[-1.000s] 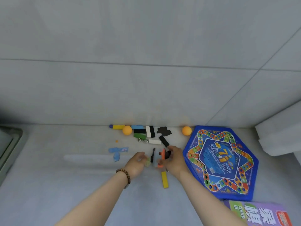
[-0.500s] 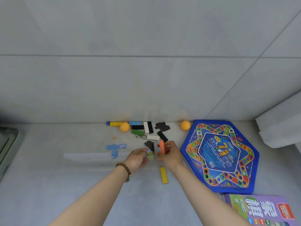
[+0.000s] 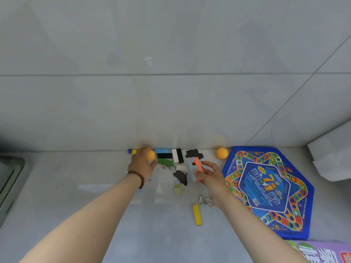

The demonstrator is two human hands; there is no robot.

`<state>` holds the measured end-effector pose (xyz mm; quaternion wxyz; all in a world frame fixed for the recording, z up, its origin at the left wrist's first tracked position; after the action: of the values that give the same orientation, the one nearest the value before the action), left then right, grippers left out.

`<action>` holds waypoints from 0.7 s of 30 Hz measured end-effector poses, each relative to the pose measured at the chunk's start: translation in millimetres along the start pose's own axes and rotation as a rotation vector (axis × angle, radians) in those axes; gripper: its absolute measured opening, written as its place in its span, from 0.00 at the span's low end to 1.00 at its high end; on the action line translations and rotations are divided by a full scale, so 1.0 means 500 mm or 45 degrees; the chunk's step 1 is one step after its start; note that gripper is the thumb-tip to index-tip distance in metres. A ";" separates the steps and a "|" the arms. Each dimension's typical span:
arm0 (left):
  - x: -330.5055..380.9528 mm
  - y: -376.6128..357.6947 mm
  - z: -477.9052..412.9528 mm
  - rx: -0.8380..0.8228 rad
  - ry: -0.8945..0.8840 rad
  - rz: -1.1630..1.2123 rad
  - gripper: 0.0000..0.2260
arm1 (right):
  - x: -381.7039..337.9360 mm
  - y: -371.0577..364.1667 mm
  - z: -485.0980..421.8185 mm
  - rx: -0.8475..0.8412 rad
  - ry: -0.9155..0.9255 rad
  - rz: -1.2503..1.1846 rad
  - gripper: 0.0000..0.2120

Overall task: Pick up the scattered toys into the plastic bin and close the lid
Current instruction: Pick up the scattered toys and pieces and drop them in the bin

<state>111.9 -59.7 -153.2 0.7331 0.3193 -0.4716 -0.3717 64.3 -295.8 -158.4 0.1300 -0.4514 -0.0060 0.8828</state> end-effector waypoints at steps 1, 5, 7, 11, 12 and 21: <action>-0.004 -0.007 -0.008 -0.030 -0.013 -0.007 0.22 | -0.004 0.003 -0.002 -0.017 -0.008 -0.012 0.19; 0.002 -0.029 -0.006 -0.052 -0.084 -0.045 0.15 | -0.024 0.027 -0.012 -0.001 0.014 -0.052 0.20; 0.023 -0.035 0.002 0.009 -0.106 -0.032 0.14 | -0.038 0.049 -0.015 0.023 0.048 -0.051 0.20; 0.121 -0.034 0.009 -0.002 -0.164 0.054 0.16 | -0.080 0.119 -0.017 0.113 0.092 -0.035 0.18; 0.154 -0.038 0.006 -0.040 -0.216 0.070 0.17 | -0.088 0.146 -0.017 0.158 0.105 -0.038 0.18; 0.337 -0.142 -0.002 -0.333 -0.492 -0.040 0.27 | -0.064 0.277 -0.007 0.391 0.174 0.023 0.16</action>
<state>142.6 -239.1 -135.1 0.6586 0.1517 -0.5460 -0.4951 53.9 -437.6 -152.6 0.1897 -0.4853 0.1419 0.8417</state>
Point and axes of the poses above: each hand's wrist, its own z-axis away from the middle knuckle, its own y-axis out of the back of the hand, x = y × z, the point moved 5 cm from there along -z, towards the middle knuckle, and after that the axes turned 6 degrees about -z, right-handed, at the moved point
